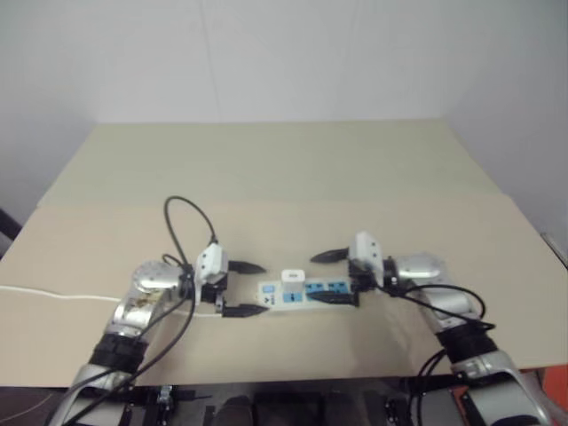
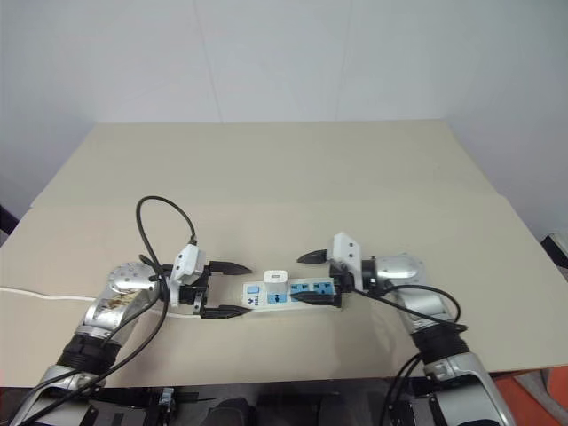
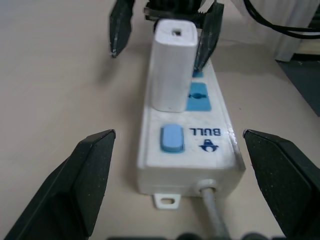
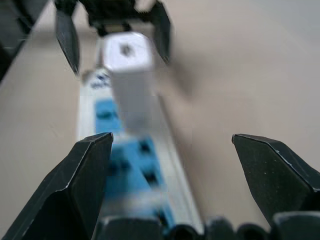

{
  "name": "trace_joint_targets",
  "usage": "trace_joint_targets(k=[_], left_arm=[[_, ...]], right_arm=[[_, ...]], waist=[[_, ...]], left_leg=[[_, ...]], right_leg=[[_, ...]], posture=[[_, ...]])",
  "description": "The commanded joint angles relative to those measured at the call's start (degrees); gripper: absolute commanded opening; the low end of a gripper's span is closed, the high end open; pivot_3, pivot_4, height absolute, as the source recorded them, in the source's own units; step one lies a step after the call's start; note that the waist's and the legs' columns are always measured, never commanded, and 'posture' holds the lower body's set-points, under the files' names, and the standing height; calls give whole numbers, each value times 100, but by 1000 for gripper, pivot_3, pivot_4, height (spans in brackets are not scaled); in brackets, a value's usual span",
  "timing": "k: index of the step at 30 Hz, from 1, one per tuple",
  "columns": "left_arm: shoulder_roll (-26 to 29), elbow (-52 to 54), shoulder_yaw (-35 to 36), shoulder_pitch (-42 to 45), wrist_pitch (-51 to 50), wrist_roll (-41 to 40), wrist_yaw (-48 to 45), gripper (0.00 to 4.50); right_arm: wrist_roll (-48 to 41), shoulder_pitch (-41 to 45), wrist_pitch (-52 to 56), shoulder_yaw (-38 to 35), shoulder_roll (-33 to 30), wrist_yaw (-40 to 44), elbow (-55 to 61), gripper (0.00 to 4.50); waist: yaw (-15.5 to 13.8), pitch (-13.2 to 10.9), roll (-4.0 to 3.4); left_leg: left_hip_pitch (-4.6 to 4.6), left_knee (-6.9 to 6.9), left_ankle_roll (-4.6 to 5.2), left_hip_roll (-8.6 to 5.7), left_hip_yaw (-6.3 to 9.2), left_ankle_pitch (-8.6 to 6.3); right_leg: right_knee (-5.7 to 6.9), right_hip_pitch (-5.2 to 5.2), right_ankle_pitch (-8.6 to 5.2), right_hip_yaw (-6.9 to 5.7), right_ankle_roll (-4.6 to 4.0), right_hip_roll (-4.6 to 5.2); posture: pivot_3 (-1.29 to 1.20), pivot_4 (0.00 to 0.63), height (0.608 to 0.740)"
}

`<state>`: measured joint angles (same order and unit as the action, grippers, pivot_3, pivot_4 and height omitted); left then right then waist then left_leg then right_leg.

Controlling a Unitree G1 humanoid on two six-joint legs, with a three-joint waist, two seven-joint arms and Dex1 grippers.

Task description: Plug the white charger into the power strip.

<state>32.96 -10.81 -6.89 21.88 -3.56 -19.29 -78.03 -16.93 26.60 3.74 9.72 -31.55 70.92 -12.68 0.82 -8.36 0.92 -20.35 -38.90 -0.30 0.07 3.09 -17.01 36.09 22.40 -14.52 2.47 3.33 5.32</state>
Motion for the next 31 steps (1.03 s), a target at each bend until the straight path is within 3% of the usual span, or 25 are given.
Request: trace_joint_targets(k=[1,9,14,19,31], left_arm=[[119,263,310,32,-121,-209,126,4483],[128,-86,688,1,-171,-110,782,4483],[35,-37,937,-164,-318,-57,1523,4483],[12,251,1016,-385,-420,-133,1787,4483],[55,419,995,-476,-505,-155,1929,4483]], right_arm=[[-233,-27,416,-422,-310,-142,684,4500],[-628,-667,1458,-1266,-825,-758,1507,4500],[-584,-1093,1771,-1636,-729,-1564,1882,4500],[-403,-1424,1699,-1574,-762,-1795,2122,4500],[-133,-1305,1632,-1428,-664,-2158,1890,4500]], waist=[[13,-23,-7],[2,-67,-8],[11,-67,-8],[6,-68,-8],[3,-68,-8]], left_leg=[[-3,0,0,0,-1,0],[-23,-2,0,0,-2,0],[-74,-7,-4,-1,-2,2],[-80,-7,-13,-1,-5,7],[-79,-7,-15,-1,-6,9]], right_leg=[[0,3,0,0,0,0],[-1,19,0,0,0,2],[10,76,1,1,-1,4],[10,84,2,2,-2,4],[9,82,2,1,-2,3]], posture=[[0,150,740],[0,150,740],[0,150,740],[0,150,740],[0,150,740]])
